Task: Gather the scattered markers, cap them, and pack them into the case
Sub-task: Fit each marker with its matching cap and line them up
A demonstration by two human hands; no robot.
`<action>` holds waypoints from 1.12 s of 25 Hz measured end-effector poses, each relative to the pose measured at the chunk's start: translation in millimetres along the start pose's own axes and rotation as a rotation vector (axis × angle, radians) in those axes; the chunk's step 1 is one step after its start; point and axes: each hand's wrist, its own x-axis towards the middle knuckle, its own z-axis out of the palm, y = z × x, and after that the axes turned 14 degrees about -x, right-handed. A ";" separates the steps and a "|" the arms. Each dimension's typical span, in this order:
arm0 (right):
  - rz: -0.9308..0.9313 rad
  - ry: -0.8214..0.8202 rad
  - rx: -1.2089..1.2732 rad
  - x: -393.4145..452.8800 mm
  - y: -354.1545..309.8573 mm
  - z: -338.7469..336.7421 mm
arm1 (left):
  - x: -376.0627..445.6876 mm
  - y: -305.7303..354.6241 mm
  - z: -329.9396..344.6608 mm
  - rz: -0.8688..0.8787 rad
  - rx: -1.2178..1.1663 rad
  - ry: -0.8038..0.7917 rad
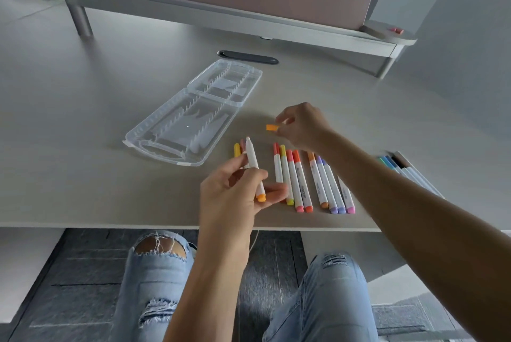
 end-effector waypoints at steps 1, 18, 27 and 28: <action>-0.028 -0.011 0.002 4.0 -1.3 3.6 | 0.5 1.1 -2.0 0.002 -0.007 -0.001; -0.357 -0.215 0.709 -94.1 26.5 -22.6 | -31.5 -10.8 -2.7 0.014 0.202 -0.058; -0.303 -0.114 0.789 -118.8 9.8 -33.1 | -50.3 -18.4 13.0 0.056 0.167 -0.068; -0.227 -0.094 0.863 -122.1 7.1 -30.4 | -50.9 -20.2 14.6 0.061 0.151 -0.059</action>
